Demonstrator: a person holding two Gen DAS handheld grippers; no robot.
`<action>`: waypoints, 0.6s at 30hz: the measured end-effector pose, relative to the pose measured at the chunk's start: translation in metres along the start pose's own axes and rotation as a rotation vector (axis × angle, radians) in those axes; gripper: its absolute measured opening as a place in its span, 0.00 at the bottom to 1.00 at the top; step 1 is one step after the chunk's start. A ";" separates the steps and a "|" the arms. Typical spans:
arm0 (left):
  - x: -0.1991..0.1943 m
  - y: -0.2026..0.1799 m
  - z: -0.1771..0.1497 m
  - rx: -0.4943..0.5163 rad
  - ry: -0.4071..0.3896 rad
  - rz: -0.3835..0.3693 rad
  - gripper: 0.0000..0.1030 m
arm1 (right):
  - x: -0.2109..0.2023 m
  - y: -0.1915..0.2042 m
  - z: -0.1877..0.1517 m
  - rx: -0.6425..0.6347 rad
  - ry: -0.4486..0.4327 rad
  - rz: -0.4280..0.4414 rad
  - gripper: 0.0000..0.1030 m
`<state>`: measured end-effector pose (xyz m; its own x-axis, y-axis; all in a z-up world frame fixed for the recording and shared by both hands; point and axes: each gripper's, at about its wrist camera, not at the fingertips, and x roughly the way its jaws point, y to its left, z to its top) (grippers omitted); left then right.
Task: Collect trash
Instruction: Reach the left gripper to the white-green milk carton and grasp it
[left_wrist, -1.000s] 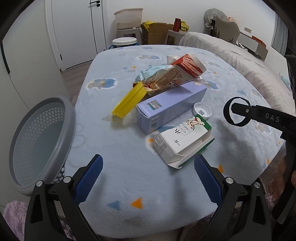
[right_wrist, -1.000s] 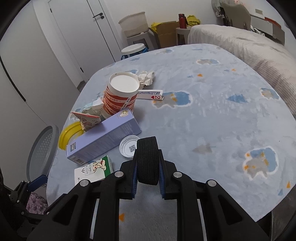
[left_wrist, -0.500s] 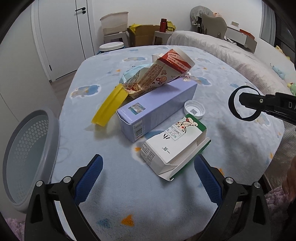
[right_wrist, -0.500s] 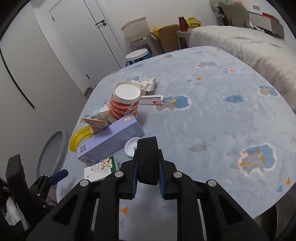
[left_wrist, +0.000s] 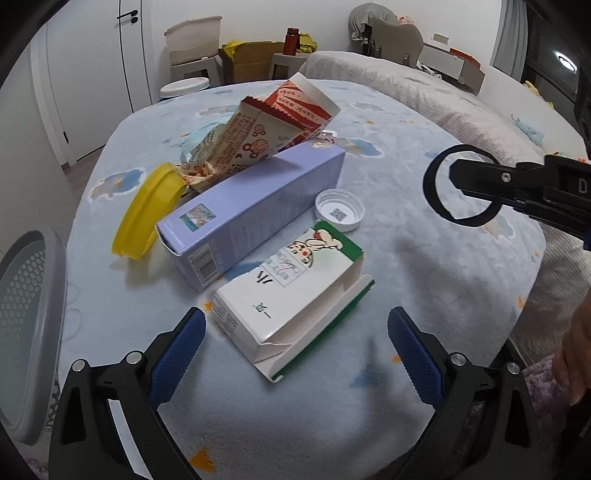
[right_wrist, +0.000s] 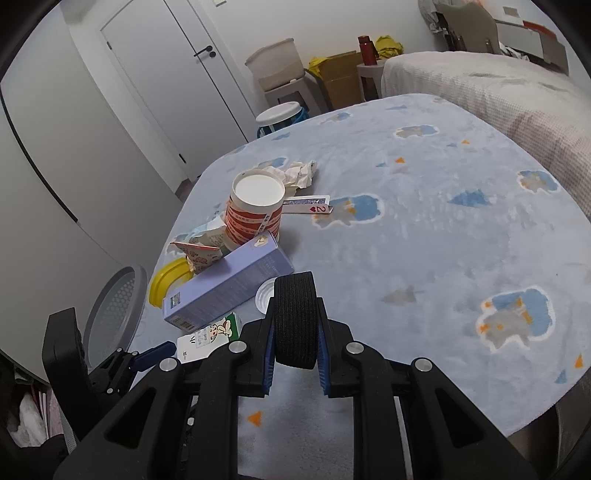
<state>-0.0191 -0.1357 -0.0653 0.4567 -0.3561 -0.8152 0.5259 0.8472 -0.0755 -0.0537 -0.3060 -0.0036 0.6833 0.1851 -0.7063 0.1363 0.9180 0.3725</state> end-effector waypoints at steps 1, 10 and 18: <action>-0.001 -0.003 0.000 0.003 -0.002 -0.020 0.92 | 0.000 0.000 0.000 0.001 0.001 -0.001 0.18; -0.008 -0.025 -0.005 0.031 -0.006 -0.086 0.92 | -0.005 -0.008 0.002 0.016 -0.013 -0.007 0.18; -0.004 -0.008 0.007 0.011 0.003 -0.012 0.92 | -0.009 -0.012 0.003 0.025 -0.022 0.001 0.18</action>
<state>-0.0198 -0.1434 -0.0573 0.4482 -0.3651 -0.8160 0.5389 0.8386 -0.0792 -0.0594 -0.3194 0.0002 0.6988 0.1777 -0.6929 0.1536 0.9088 0.3880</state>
